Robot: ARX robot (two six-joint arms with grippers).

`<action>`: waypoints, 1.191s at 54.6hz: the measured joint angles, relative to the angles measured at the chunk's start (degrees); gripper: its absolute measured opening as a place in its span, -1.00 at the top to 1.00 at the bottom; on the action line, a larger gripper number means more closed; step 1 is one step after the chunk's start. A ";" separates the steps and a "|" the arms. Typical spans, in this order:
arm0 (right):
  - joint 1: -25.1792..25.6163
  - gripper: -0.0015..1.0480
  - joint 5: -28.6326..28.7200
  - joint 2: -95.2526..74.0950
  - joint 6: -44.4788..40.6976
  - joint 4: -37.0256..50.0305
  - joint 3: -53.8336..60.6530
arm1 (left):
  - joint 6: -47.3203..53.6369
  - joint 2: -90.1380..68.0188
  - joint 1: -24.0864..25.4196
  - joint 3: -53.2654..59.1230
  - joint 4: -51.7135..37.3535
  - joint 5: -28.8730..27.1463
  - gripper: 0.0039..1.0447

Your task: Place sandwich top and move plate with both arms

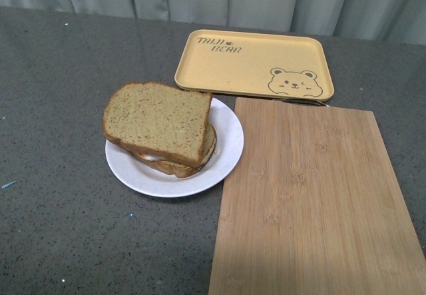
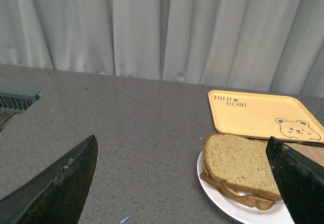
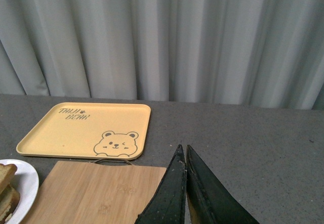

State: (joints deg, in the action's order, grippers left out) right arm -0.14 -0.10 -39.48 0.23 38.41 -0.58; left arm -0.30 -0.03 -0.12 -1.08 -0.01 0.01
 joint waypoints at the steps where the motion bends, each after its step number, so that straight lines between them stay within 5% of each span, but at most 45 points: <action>1: 0.00 0.98 0.00 0.76 0.00 -0.76 0.02 | 0.00 0.00 0.00 0.00 0.00 0.00 -0.88; 65: 0.04 0.98 0.17 28.92 -0.02 -27.65 0.35 | 0.00 0.00 0.00 0.00 0.00 -0.02 -0.88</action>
State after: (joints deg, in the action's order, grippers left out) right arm -0.10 0.08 -10.57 0.21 10.76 -0.23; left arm -0.30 -0.03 -0.12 -1.08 -0.01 -0.01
